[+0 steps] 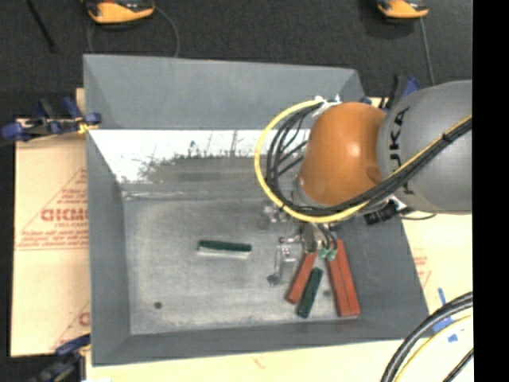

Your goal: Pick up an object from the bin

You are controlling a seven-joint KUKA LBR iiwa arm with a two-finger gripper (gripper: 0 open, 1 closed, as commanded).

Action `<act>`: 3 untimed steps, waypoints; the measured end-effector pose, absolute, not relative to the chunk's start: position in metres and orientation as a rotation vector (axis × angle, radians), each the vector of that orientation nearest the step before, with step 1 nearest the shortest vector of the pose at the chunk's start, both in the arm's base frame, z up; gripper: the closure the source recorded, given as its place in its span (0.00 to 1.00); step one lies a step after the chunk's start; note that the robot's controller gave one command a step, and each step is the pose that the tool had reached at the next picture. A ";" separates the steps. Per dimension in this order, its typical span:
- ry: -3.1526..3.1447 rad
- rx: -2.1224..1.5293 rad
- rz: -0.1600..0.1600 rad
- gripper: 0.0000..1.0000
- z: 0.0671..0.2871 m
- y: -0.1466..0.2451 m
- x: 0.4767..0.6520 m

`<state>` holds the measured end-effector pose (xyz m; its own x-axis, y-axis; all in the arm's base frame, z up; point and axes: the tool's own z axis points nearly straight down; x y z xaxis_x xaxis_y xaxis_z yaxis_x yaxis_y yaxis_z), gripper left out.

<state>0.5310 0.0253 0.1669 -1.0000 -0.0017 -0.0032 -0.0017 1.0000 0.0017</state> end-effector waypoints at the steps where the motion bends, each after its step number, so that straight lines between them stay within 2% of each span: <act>1: 3.144 -0.055 0.003 0.00 0.066 0.075 0.553; 2: 3.137 -0.050 0.003 1.00 0.071 0.073 0.555; 3: 3.128 -0.082 -0.002 1.00 0.257 0.051 0.548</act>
Offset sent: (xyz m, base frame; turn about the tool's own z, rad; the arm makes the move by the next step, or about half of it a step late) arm 0.0226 0.0481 -0.0969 -0.0277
